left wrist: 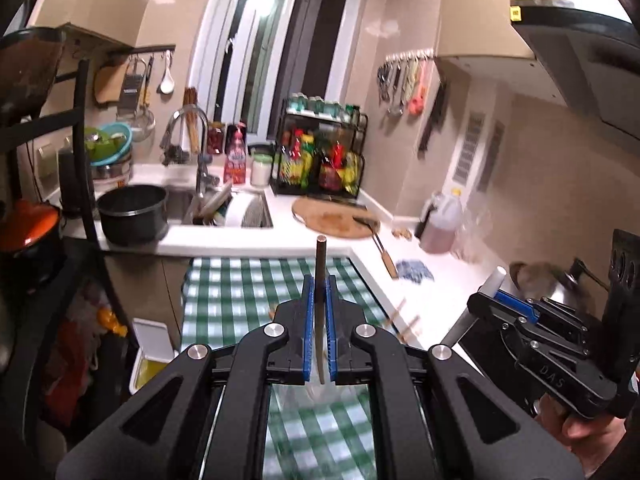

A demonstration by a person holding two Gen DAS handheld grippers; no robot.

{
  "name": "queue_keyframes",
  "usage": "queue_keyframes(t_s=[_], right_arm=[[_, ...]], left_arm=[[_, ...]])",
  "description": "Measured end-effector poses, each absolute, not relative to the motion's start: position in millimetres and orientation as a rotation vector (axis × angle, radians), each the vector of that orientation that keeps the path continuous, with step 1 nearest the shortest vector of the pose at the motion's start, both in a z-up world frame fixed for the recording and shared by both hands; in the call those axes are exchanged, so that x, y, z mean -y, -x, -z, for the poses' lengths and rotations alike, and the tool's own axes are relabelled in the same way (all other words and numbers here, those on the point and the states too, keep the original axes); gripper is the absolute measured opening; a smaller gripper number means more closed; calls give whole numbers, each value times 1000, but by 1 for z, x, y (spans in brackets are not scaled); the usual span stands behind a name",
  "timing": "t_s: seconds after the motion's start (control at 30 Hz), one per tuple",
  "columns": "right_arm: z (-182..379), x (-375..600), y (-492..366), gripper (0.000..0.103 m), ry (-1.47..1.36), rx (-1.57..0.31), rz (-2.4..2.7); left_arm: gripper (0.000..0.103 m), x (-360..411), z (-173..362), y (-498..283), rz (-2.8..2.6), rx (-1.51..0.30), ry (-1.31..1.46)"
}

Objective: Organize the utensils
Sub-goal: 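Lift the chopstick and fork with both grippers and carry them above the container, then open both grippers to drop the chopstick and fork into the clear container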

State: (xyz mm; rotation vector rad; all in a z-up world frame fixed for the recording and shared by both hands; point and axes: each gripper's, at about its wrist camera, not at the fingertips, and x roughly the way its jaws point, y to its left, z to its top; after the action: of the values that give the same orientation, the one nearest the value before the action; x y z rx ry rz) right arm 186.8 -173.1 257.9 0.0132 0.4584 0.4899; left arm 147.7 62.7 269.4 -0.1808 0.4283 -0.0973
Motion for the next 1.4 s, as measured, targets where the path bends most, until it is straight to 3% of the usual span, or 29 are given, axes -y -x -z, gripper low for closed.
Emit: queue_keyframes(t_s=[0.23,0.97,1.4], right_arm=[[-254,155,-232,16,9,-451,-458],[-141,124,-291,18,71,-671,-399],[-177,141,-266,31,64,-593,-350]], left_arm=[[5,-78,-253,-177,82,-431,202],[6,-70,-177,-231,95,-610,197],[22,-70,-196,-203,67,-522,173]])
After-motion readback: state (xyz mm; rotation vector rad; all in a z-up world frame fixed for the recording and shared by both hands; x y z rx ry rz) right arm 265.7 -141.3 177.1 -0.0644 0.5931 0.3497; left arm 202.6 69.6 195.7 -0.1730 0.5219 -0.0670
